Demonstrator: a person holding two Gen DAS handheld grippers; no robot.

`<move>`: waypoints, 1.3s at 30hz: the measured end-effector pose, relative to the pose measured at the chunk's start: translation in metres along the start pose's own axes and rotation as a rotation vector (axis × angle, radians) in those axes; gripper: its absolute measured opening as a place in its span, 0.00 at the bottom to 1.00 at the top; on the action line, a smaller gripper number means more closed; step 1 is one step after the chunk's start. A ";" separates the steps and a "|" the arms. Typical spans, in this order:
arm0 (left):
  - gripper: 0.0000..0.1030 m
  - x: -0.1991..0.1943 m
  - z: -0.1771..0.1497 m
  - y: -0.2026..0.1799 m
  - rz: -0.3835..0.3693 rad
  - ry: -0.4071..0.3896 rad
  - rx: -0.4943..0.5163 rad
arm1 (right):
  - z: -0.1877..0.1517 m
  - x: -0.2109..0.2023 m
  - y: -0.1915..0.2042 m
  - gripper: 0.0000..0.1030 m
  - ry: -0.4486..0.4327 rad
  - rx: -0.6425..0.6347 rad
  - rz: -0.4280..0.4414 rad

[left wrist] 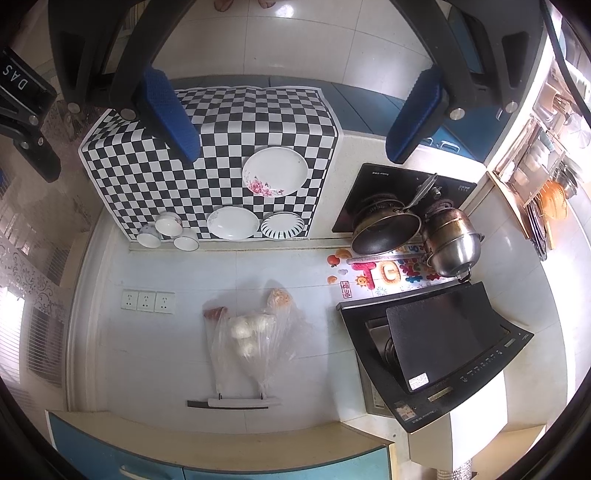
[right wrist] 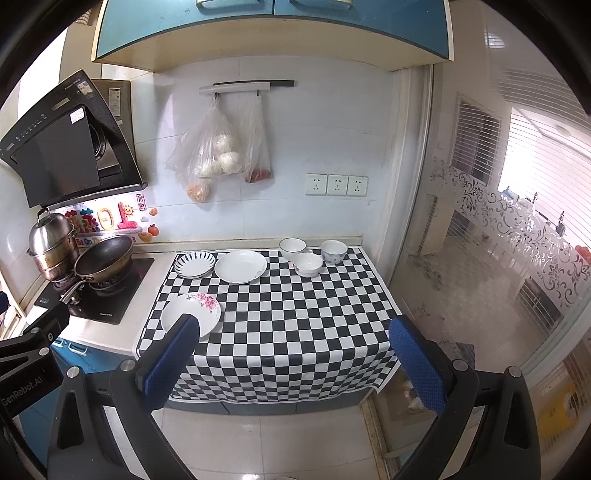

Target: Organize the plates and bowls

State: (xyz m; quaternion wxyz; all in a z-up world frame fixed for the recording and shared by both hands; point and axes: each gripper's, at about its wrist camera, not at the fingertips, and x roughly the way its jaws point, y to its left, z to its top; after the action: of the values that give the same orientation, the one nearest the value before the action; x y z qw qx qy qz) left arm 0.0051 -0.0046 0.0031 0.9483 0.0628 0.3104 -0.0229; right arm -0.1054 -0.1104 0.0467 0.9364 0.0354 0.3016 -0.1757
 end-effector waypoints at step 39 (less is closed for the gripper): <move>1.00 0.007 0.008 0.004 -0.003 -0.006 0.017 | 0.000 0.007 -0.003 1.00 -0.009 0.015 -0.016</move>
State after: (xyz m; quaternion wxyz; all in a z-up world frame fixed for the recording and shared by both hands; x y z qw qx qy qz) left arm 0.0158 -0.0019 0.0060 0.9485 0.0704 0.3075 -0.0274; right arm -0.1011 -0.1149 0.0428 0.9361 0.0392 0.2965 -0.1853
